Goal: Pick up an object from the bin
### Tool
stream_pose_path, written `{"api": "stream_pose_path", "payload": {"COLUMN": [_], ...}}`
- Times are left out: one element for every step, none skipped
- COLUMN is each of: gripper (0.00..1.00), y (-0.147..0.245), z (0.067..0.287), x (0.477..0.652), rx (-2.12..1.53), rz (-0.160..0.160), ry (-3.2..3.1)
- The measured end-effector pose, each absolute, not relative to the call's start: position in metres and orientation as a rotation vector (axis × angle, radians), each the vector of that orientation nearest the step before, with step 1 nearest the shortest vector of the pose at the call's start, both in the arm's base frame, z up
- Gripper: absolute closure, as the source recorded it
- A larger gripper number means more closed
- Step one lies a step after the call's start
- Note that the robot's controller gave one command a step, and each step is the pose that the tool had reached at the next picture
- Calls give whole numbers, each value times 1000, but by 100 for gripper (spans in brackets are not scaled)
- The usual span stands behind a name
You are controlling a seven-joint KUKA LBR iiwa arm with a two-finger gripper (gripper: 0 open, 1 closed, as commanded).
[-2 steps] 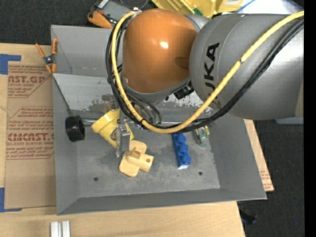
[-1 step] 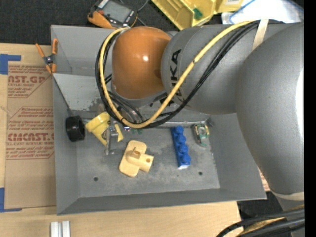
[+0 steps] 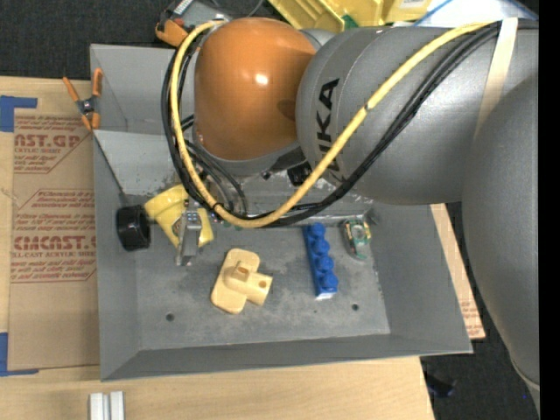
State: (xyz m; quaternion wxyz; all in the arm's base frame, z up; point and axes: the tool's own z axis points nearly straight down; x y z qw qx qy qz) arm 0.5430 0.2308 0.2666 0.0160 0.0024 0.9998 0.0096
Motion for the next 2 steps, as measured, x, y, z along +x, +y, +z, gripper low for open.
{"api": "stream_pose_path", "payload": {"gripper": [100, 100], "y": [191, 225], "z": [181, 214], "x": [550, 567], "rx": [-153, -39], "rz": [24, 39], "ry": [3108, 3100]}}
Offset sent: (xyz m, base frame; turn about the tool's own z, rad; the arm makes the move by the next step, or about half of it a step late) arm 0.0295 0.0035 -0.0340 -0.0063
